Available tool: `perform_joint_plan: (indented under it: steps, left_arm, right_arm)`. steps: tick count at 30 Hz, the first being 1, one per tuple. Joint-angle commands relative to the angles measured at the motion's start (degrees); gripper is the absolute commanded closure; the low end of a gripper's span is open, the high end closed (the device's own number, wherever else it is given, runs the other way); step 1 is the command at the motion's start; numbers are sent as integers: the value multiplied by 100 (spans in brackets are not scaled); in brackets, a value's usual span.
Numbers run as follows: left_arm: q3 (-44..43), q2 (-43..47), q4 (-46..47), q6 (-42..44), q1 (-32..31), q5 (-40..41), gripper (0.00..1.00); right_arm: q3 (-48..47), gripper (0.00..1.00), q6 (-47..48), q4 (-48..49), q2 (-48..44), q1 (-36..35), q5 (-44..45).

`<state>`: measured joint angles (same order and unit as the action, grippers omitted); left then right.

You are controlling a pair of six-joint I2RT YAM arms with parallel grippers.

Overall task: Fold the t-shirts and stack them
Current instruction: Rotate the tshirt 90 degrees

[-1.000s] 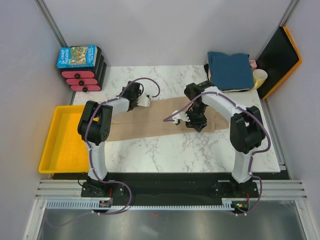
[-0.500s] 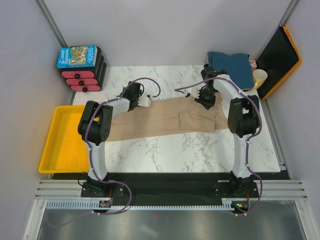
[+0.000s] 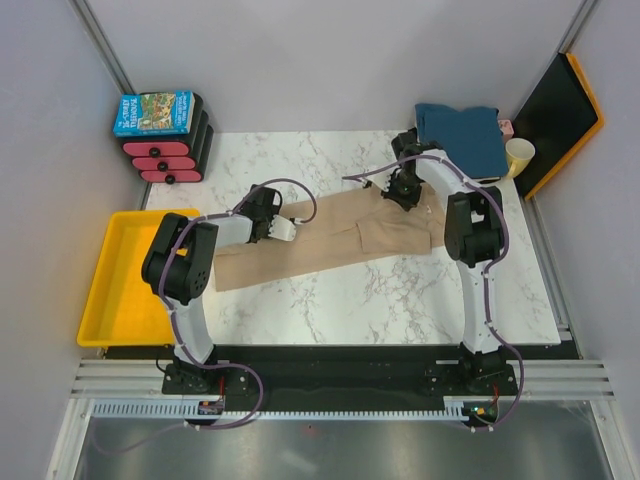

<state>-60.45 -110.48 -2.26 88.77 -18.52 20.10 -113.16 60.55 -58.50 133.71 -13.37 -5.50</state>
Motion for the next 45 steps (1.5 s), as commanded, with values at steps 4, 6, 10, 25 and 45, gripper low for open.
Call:
perform_joint_plan:
  steps: [4, 6, 10, 25, 45]
  left_arm:
    - [297, -71, -301, 369, -20, -568, 43]
    - [270, -36, -476, 421, -20, -665, 43]
    - [410, 166, -784, 702, -46, -972, 43]
    - [684, 790, -1812, 1836, -907, -2387, 43]
    - [-1714, 1265, -5592, 1170, -1365, -4004, 42]
  right_arm:
    - [-356, 100, -202, 821, 375, -52, -13]
    - [-399, 100, -150, 954, 445, -87, -4]
    - [-715, 100, -140, 1182, 796, -210, -13]
    - [-1067, 100, -316, 3054, 1298, -773, -13]
    - [-1087, 89, -1255, 6122, 1571, -870, 1033]
